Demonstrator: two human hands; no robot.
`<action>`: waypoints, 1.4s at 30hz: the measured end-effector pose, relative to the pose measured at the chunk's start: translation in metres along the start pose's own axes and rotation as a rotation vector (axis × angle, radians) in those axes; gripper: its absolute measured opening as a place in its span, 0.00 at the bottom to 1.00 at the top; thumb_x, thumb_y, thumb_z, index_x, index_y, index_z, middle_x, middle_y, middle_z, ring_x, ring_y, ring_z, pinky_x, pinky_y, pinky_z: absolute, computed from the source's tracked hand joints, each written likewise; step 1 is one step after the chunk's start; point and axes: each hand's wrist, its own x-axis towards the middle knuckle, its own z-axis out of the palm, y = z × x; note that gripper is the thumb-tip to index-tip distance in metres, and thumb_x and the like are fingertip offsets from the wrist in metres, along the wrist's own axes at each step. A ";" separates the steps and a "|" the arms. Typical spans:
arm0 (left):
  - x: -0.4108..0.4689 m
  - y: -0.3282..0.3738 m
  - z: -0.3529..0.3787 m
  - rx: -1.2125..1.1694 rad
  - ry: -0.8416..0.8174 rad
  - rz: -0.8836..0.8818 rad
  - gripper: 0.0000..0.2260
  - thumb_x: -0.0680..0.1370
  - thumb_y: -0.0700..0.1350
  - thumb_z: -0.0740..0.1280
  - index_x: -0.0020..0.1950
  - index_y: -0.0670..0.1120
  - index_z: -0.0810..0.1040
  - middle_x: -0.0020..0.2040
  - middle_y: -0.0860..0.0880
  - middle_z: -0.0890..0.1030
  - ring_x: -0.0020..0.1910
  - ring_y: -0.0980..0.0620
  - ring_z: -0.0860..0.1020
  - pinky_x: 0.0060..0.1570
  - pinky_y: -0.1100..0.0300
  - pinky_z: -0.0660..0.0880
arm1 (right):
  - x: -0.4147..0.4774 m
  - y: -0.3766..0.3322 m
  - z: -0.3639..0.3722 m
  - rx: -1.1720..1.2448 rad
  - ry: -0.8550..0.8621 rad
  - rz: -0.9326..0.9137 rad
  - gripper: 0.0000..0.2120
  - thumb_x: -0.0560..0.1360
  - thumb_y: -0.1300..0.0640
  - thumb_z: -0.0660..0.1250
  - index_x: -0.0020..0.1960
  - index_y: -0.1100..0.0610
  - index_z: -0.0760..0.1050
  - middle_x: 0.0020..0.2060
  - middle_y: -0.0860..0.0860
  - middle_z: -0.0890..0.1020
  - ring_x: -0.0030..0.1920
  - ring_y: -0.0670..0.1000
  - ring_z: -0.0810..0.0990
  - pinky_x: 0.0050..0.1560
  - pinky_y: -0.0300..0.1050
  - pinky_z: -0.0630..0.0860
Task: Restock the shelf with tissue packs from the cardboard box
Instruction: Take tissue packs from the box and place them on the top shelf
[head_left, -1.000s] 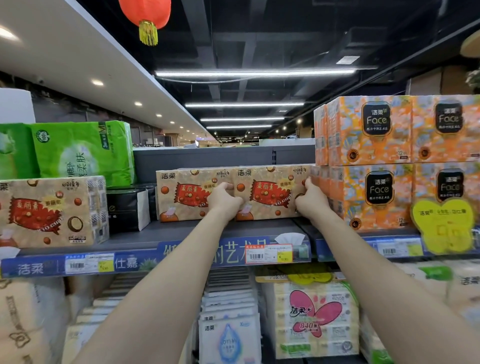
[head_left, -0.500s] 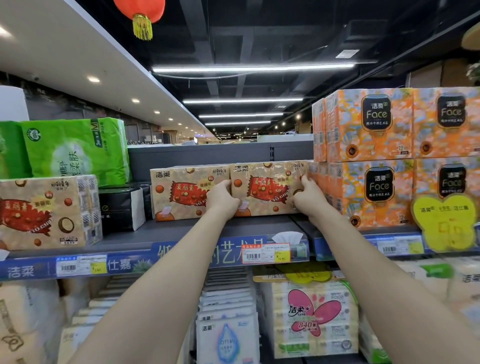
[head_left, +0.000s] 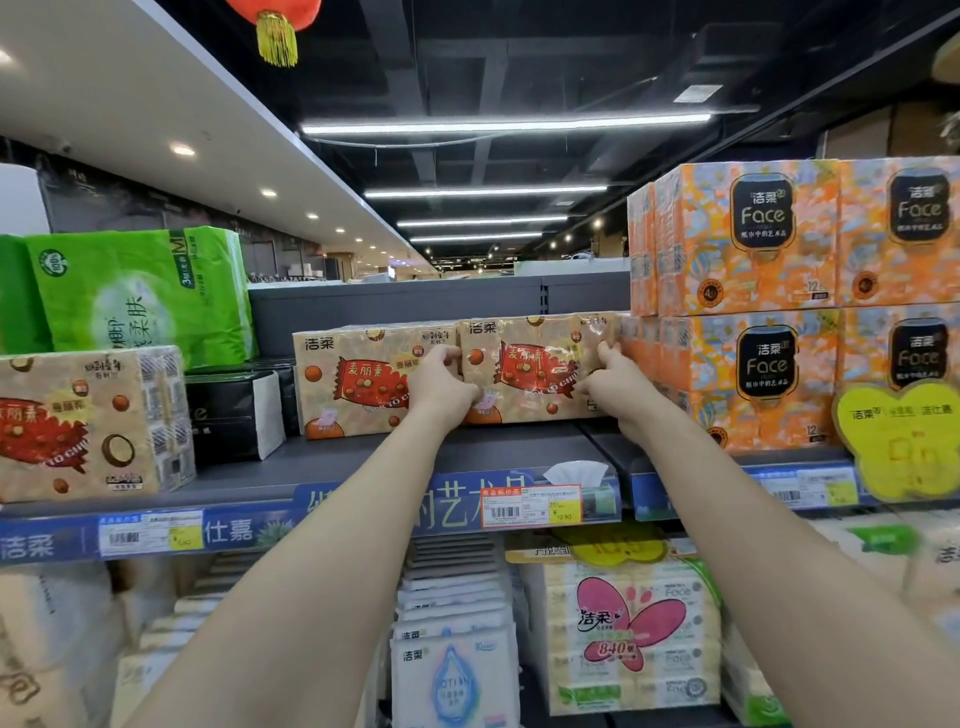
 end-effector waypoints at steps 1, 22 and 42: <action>0.000 -0.001 0.000 -0.015 -0.007 0.001 0.29 0.73 0.37 0.77 0.72 0.47 0.74 0.64 0.47 0.79 0.52 0.52 0.76 0.41 0.67 0.72 | 0.000 0.000 -0.001 0.070 -0.003 0.008 0.40 0.78 0.70 0.62 0.84 0.54 0.49 0.84 0.52 0.48 0.81 0.56 0.54 0.75 0.52 0.62; -0.001 -0.001 0.013 0.052 -0.083 -0.070 0.35 0.72 0.44 0.79 0.75 0.55 0.68 0.58 0.47 0.79 0.56 0.44 0.80 0.57 0.45 0.81 | -0.001 -0.003 0.002 -0.130 -0.131 0.092 0.42 0.80 0.67 0.63 0.84 0.55 0.41 0.82 0.50 0.34 0.82 0.56 0.39 0.80 0.55 0.44; -0.062 0.039 -0.018 0.454 -0.022 0.301 0.23 0.81 0.52 0.68 0.75 0.52 0.71 0.65 0.48 0.79 0.54 0.50 0.78 0.51 0.51 0.81 | -0.077 -0.033 -0.012 -0.374 -0.011 -0.292 0.31 0.80 0.57 0.67 0.81 0.54 0.63 0.79 0.52 0.66 0.76 0.56 0.68 0.70 0.47 0.69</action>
